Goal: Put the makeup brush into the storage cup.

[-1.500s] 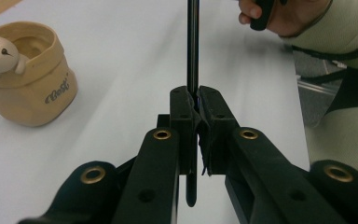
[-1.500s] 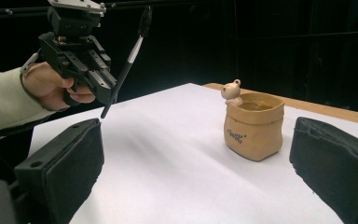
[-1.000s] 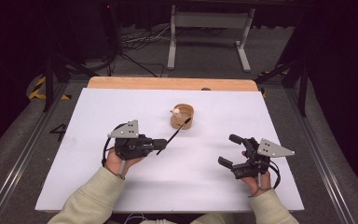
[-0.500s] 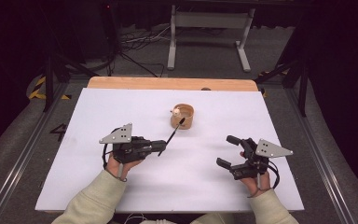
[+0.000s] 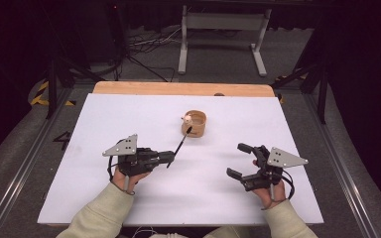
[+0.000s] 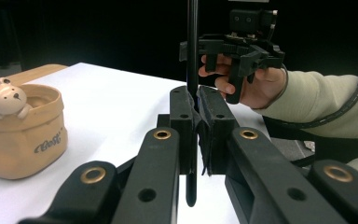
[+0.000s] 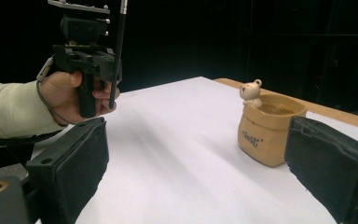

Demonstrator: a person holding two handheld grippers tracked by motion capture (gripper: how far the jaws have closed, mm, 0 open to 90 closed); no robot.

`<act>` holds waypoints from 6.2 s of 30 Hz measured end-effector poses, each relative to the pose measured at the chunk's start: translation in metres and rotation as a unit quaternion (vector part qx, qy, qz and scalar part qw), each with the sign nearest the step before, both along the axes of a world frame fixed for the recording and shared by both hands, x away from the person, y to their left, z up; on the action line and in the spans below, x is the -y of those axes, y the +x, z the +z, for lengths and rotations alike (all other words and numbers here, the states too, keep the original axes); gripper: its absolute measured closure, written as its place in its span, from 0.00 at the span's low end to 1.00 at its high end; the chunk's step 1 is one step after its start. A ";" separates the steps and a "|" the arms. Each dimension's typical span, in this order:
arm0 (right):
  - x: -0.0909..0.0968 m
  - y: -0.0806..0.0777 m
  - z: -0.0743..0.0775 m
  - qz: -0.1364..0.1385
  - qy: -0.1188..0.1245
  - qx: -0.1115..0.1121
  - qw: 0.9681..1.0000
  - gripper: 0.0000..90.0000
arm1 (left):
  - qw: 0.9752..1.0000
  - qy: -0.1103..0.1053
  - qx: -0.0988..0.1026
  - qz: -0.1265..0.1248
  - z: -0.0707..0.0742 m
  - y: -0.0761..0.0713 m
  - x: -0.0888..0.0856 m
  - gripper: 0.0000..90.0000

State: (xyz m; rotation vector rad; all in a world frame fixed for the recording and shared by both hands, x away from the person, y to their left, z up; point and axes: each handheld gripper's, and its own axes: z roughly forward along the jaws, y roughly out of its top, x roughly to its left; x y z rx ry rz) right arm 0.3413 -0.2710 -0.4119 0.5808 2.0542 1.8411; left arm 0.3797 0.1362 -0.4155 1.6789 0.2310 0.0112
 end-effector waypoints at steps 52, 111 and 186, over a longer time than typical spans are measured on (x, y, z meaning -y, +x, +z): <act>-0.119 0.042 0.057 0.168 -0.033 -0.076 0.982 0.91 | 0.999 0.031 0.021 -0.014 -0.004 -0.005 0.011 0.95; -0.099 0.115 0.112 -0.104 -0.029 -0.060 0.992 0.94 | 0.995 0.029 0.003 0.097 -0.003 -0.009 -0.027 0.05; -0.105 0.147 0.055 -0.187 -0.072 -0.063 0.978 0.31 | 0.993 0.036 0.002 0.114 -0.004 -0.008 -0.030 0.03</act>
